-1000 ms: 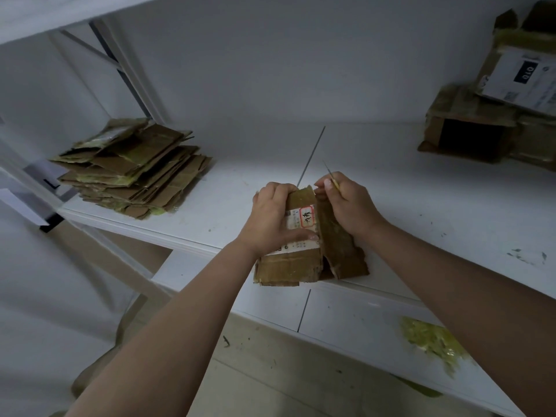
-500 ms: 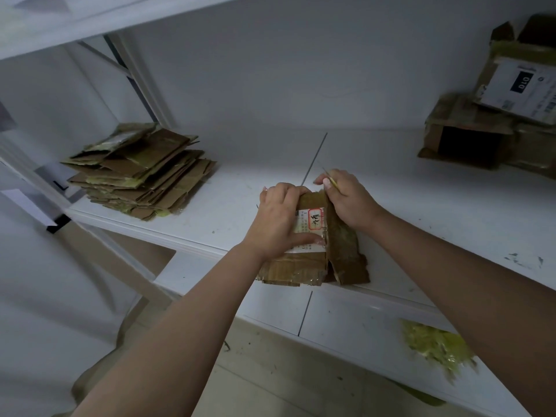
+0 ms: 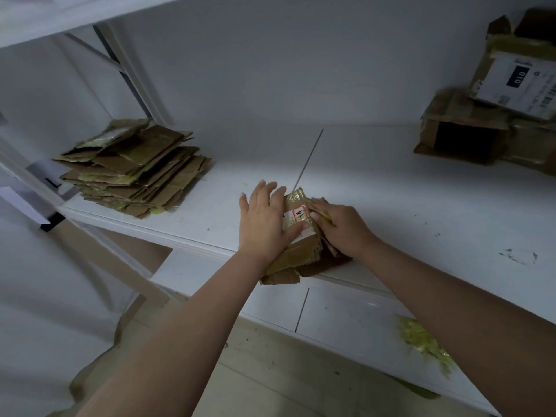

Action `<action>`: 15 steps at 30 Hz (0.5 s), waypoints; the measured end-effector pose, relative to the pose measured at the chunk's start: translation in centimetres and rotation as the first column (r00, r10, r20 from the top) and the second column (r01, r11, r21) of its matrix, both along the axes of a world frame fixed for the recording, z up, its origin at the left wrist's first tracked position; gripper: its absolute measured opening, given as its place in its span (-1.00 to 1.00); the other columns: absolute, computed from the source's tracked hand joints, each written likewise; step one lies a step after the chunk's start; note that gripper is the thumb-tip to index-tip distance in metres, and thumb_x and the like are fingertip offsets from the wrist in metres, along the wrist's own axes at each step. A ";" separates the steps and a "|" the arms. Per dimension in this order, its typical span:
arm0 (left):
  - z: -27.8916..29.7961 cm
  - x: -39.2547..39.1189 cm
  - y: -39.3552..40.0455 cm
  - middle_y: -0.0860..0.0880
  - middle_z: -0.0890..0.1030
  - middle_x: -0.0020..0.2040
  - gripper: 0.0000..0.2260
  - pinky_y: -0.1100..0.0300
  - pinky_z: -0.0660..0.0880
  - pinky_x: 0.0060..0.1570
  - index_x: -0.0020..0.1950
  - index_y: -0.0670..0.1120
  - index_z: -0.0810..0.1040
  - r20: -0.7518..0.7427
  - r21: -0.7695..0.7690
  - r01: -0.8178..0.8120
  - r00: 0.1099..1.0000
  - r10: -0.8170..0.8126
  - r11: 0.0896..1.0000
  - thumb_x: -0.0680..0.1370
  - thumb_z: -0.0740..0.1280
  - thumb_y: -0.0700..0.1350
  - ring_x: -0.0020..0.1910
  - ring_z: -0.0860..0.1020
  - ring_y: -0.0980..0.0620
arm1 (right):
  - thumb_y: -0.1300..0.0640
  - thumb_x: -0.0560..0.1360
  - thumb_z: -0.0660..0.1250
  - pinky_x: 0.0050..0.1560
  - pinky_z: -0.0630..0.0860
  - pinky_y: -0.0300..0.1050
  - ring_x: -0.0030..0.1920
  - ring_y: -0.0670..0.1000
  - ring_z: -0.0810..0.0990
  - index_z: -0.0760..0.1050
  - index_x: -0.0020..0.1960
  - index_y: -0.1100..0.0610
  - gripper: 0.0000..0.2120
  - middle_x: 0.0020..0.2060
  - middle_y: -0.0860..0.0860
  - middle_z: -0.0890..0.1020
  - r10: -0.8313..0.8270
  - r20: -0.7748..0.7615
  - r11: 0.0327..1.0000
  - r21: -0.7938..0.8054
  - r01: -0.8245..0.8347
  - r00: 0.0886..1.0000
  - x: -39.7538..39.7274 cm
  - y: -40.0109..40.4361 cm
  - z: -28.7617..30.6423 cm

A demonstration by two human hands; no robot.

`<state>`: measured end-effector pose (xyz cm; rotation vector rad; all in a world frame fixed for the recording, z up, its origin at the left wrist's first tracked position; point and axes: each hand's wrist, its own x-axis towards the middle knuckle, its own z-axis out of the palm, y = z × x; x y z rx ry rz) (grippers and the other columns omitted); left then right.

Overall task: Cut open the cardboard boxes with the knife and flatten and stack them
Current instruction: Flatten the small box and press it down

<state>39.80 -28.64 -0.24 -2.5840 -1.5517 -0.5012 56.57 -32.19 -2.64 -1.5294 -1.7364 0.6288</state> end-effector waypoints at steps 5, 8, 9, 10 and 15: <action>-2.4 0.0 -1.7 -0.06 0.08 0.58 -0.39 -0.14 0.01 0.49 0.57 -0.05 0.11 0.115 -0.316 0.045 0.993 -0.009 0.948 0.60 0.16 0.19 0.56 -0.04 -0.11 | 0.18 0.62 0.15 0.40 0.11 -0.23 0.50 0.00 0.15 0.30 0.46 0.10 -0.60 0.46 0.04 0.29 0.001 0.044 1.000 0.016 -0.001 0.999 -0.7 0.2 -1.3; -3.8 0.0 -2.0 0.04 -0.16 0.59 -0.37 -0.15 -0.09 0.50 0.59 0.03 -0.15 0.065 -0.412 0.006 0.998 0.023 0.911 0.61 0.01 0.23 0.55 -0.22 -0.05 | 0.15 0.62 0.13 0.45 0.09 -0.11 0.53 0.01 0.06 0.24 0.49 0.08 -0.57 0.50 0.03 0.23 0.023 0.162 1.000 0.009 -0.024 0.986 -0.9 0.5 -1.8; -4.2 0.0 -2.0 0.04 -0.19 0.59 -0.36 -0.15 -0.10 0.50 0.58 0.03 -0.17 0.034 -0.407 -0.013 0.999 0.029 0.913 0.61 -0.02 0.25 0.55 -0.24 -0.05 | 0.13 0.62 0.13 0.46 0.08 -0.10 0.53 0.01 0.05 0.22 0.50 0.08 -0.55 0.50 0.02 0.21 0.023 0.218 1.000 -0.003 -0.023 0.976 -1.0 0.6 -2.0; -4.5 0.0 -2.1 0.04 -0.20 0.59 -0.36 -0.15 -0.11 0.50 0.58 0.04 -0.19 -0.005 -0.394 -0.033 0.999 0.034 0.918 0.61 -0.04 0.26 0.55 -0.24 -0.06 | 0.11 0.62 0.13 0.46 0.05 -0.11 0.53 0.01 0.03 0.19 0.51 0.07 -0.54 0.51 0.02 0.19 0.022 0.282 1.000 -0.021 -0.017 0.959 -0.9 0.7 -2.2; -5.2 0.6 -1.9 0.02 -0.22 0.58 -0.35 -0.14 -0.14 0.49 0.59 0.02 -0.17 -0.138 -0.339 -0.099 0.989 0.054 0.936 0.60 -0.05 0.27 0.55 -0.25 -0.10 | 0.05 0.57 0.18 0.48 -0.07 -0.09 0.54 -0.01 -0.04 0.10 0.53 0.08 -0.43 0.54 0.01 0.10 0.042 0.554 0.998 -0.069 -0.004 0.832 -1.1 0.7 -2.7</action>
